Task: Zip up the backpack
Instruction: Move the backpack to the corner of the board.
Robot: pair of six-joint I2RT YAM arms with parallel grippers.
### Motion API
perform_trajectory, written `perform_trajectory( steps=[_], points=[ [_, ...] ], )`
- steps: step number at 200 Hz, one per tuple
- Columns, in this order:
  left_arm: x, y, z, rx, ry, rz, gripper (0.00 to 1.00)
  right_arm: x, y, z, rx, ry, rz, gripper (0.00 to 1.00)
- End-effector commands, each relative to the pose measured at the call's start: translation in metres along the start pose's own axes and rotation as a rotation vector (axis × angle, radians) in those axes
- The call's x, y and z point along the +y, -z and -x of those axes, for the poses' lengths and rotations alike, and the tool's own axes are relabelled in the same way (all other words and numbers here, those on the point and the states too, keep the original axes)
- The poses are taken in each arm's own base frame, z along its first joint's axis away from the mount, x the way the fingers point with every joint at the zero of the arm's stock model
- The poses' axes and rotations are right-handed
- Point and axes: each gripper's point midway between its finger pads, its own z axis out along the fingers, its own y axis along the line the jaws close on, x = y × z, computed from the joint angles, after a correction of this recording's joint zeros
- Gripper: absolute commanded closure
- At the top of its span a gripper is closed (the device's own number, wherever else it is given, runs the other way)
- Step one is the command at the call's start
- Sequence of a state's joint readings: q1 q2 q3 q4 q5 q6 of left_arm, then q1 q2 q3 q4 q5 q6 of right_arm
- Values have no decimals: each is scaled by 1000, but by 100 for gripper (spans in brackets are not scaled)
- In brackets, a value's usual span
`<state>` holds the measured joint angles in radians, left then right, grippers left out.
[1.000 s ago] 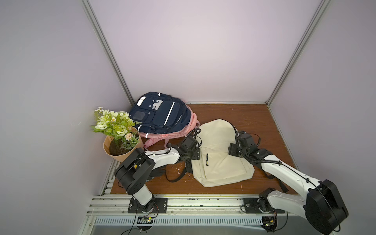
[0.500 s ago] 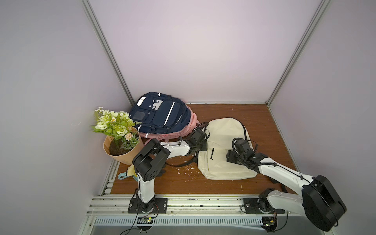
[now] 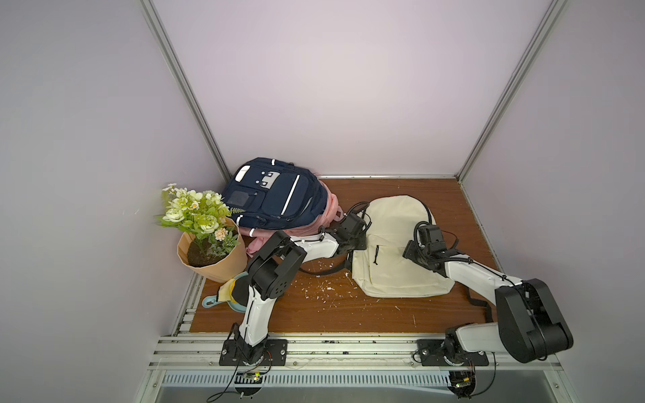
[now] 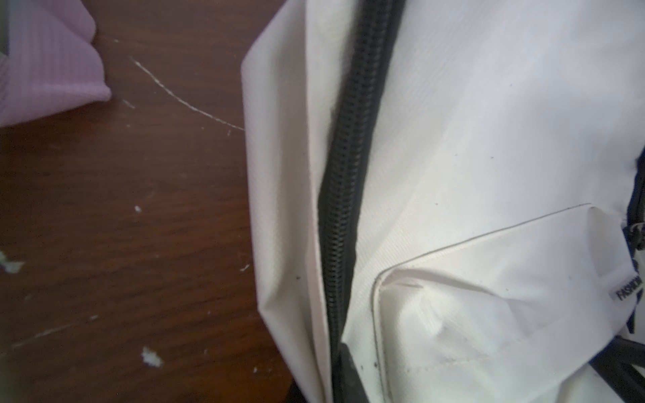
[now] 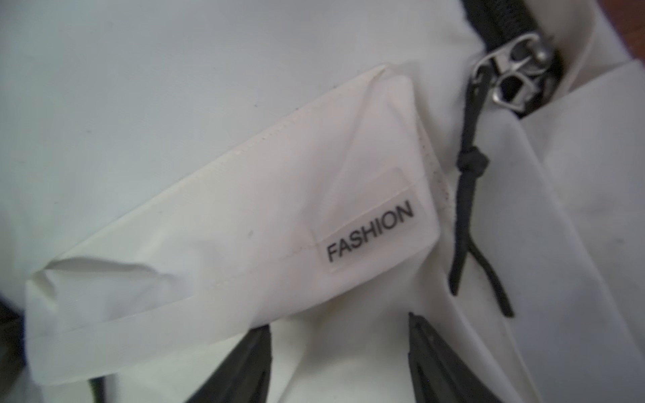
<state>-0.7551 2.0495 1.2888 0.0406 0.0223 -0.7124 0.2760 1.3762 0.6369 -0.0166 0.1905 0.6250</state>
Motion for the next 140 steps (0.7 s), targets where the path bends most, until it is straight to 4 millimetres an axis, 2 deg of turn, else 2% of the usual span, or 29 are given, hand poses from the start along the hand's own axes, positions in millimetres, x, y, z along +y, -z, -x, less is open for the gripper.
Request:
perform_trajectory(
  steps=[1,14,33,50,81,103,120,140],
  points=[
    [-1,-5,-14,48,12,17,94,43,17,20,-62,47,144,44],
    [-2,-5,-15,47,16,18,95,65,27,18,-76,86,204,46],
    [-1,-4,-18,48,30,14,96,98,34,4,-46,136,306,46],
    [-3,-3,-20,48,45,-2,98,116,31,-10,-11,162,341,46],
    [-9,1,-23,42,57,-27,99,129,21,-22,24,159,376,47],
    [-15,3,-25,39,59,-40,100,137,12,-32,57,177,374,51],
    [-17,5,-25,33,67,-54,100,135,1,-41,88,196,330,57],
    [-20,7,-26,31,71,-58,100,139,-1,-48,107,194,352,74]
  ],
)
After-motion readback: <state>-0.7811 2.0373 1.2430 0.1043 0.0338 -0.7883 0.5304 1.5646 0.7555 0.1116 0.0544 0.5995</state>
